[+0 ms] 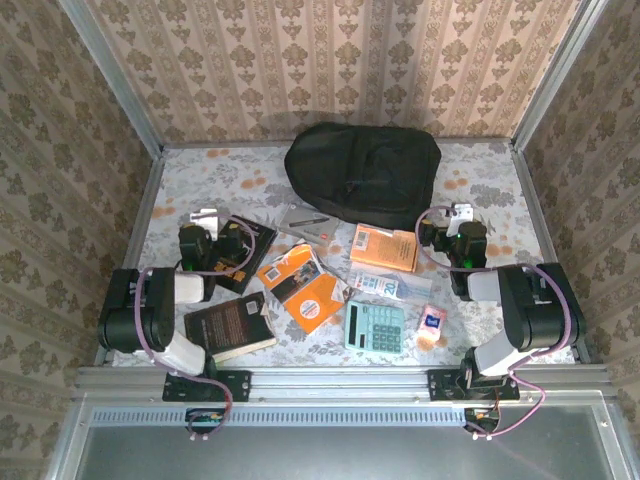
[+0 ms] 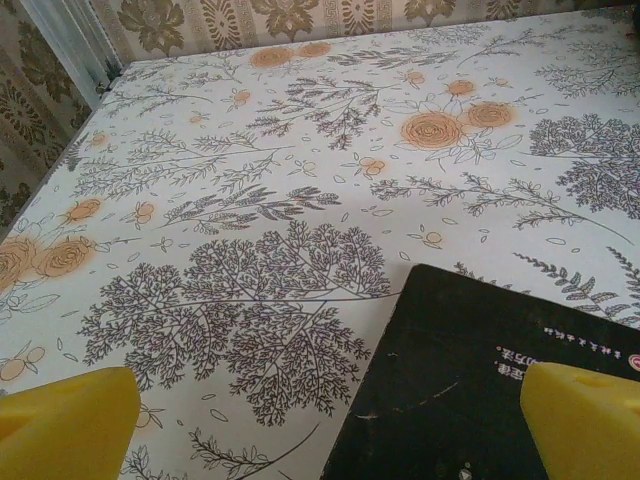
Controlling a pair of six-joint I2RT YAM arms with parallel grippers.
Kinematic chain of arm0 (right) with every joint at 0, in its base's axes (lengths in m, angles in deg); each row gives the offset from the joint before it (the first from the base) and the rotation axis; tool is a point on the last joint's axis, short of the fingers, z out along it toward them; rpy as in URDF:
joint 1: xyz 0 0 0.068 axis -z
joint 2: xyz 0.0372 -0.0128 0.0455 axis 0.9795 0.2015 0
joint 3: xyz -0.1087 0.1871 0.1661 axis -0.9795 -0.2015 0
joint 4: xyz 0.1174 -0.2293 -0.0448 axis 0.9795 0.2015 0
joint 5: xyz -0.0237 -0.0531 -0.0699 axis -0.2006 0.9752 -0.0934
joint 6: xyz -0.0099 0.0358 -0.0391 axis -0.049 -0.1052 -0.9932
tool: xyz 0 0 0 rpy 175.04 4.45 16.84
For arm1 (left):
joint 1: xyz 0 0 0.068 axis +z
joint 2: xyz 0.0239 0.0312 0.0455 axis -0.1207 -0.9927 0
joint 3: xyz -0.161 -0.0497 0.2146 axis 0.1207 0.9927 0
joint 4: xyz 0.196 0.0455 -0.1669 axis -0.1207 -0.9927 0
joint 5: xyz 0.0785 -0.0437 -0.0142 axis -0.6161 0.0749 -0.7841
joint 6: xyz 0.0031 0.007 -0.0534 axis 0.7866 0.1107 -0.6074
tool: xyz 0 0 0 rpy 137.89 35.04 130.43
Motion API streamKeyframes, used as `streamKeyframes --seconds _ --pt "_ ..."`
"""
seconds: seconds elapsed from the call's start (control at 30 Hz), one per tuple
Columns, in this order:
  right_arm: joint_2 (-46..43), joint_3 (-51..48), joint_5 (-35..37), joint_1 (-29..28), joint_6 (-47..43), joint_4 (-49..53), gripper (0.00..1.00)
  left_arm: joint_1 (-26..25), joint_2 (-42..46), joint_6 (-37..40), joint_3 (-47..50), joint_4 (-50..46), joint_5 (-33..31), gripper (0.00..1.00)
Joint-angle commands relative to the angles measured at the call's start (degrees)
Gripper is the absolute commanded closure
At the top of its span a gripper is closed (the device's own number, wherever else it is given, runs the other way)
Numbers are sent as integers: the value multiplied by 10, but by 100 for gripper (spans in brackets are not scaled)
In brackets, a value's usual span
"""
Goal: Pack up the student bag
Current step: Rotate the student bag at the top-center of the table.
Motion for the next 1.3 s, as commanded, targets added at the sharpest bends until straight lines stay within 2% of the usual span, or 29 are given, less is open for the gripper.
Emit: streamKeyframes --seconds 0.0,0.23,0.77,0.9,0.97,1.0,1.07,1.17,1.27 --pt "-3 8 -4 -4 0 4 0 0 6 9 -1 6 1 0" --pt "-2 9 -7 -2 0 5 0 8 6 4 -5 0 19 0" --pt "-5 3 -6 -3 2 -4 0 7 7 5 -4 -1 17 0" --pt "-9 -7 -1 -3 4 -21 0 0 19 3 6 9 -13 0" --pt "-24 -29 1 -10 -6 -53 0 -6 64 -3 7 -18 -51 0" --pt "-54 -35 6 -19 -16 -37 0 -17 98 -1 3 -48 -83 0" --pt "-149 -16 41 -58 -50 82 0 -45 170 10 -15 -120 -129 0" --pt "-244 22 77 -148 -93 178 0 -98 267 12 -62 -199 -151 0" --pt "-289 83 127 -252 -88 255 0 -164 310 -40 -146 -296 -178 0"
